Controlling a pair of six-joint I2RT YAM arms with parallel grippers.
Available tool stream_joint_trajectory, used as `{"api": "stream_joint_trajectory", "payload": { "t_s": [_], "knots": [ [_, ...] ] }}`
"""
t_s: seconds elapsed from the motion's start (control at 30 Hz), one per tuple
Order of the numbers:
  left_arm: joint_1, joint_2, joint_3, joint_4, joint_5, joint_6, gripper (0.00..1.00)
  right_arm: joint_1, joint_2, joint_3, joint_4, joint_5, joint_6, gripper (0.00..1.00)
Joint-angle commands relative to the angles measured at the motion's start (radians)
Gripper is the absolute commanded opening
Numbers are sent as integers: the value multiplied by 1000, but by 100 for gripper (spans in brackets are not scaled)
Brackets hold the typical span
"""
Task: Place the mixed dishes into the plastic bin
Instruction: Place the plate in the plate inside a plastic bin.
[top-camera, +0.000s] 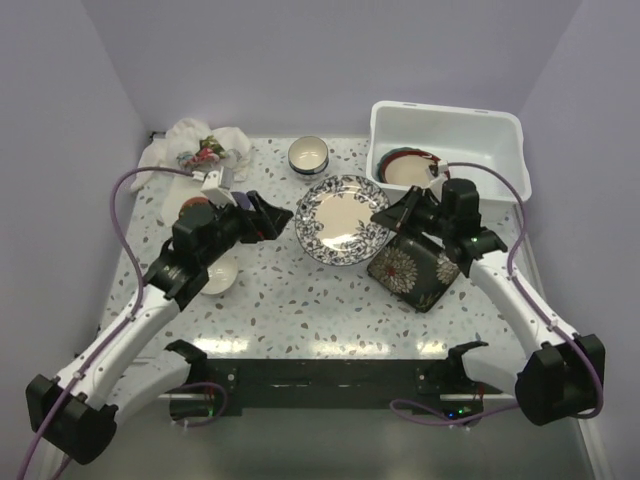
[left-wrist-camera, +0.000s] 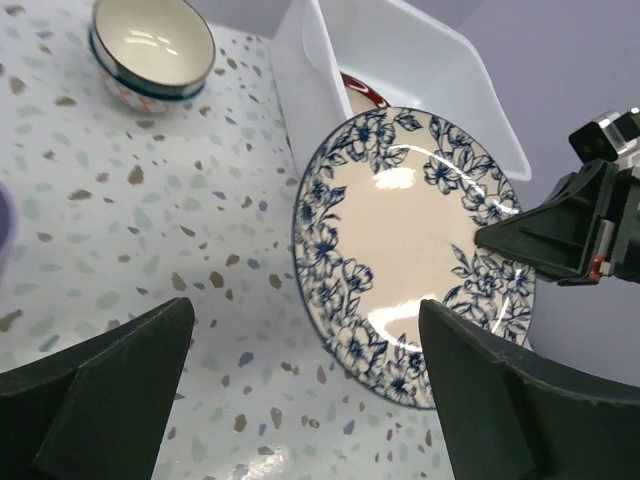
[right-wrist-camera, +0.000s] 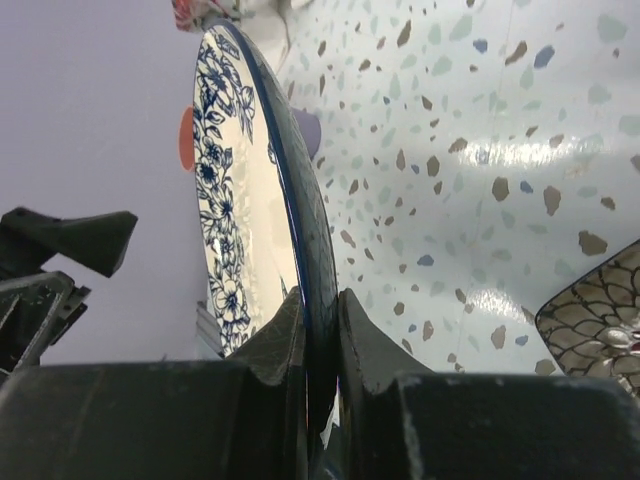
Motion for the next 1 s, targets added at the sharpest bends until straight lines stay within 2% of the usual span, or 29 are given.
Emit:
{"api": "stream_joint_trajectory", "payload": {
  "t_s": [0.0,0.2,0.4,0.6,0.97],
  "knots": [
    [-8,-125,62,-159,-228,202,100,-76,5,162,67,-40,10,0],
    [-10,-300,-44,-245,-389,280,100,-202,85,278,88,-67,19,0],
    [-10,-418,-171,-232,-429,328,100,-300,181,375,120,-14,23,0],
    [-13,-406,-233,-184,-448,380,100,-409,287,412,222,-6,74,0],
    [-13,-329,-243,-141,-440,388,99,-492,468,421,331,18,73,0]
  ]
}}
